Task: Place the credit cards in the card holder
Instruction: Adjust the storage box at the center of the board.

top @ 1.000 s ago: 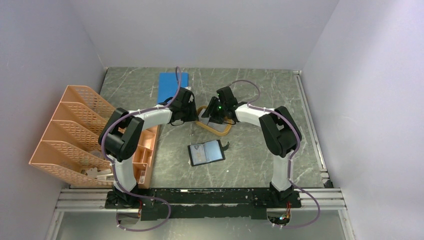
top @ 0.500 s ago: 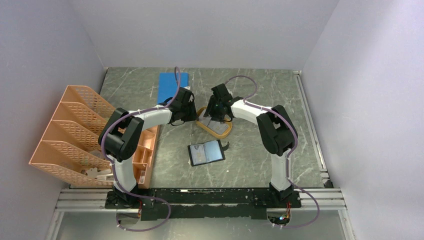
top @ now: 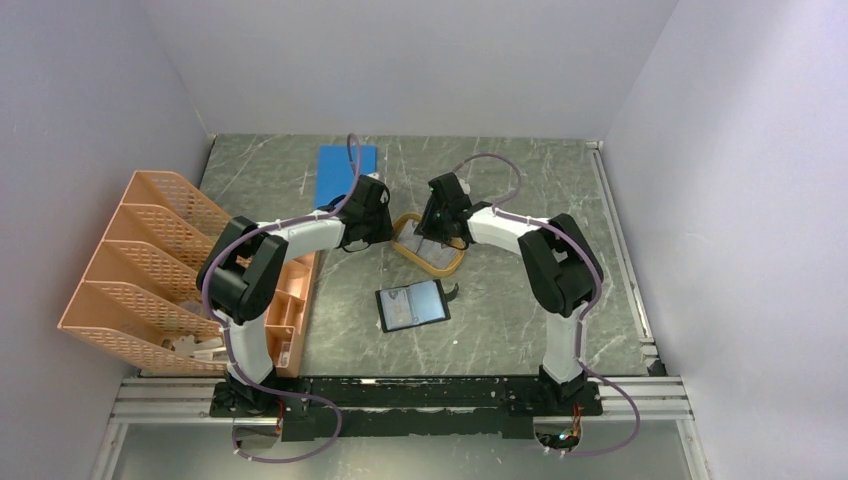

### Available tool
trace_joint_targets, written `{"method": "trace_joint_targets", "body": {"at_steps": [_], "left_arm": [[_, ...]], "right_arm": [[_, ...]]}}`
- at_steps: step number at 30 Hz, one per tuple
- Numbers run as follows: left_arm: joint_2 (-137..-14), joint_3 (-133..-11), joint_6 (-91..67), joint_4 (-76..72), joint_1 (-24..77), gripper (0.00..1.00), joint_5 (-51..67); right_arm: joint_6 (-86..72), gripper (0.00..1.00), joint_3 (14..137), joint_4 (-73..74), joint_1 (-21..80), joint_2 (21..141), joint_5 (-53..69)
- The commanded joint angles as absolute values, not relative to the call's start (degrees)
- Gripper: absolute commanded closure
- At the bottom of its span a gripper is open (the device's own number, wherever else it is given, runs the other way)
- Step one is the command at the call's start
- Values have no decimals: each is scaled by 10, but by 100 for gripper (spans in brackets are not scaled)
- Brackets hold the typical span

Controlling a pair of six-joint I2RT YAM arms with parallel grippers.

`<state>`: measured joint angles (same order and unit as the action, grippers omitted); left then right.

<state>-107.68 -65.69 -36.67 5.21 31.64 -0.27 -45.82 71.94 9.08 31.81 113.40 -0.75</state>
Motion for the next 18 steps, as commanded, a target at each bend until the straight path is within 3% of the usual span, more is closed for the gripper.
{"method": "trace_joint_targets", "body": {"at_steps": [1, 18], "left_arm": [[-1060, -644, -366, 82, 316, 95, -30], [-1052, -635, -374, 87, 316, 95, -42]], "right_arm": [[-423, 71, 662, 169, 306, 1155, -61], [-421, 70, 610, 141, 262, 1108, -17]]}}
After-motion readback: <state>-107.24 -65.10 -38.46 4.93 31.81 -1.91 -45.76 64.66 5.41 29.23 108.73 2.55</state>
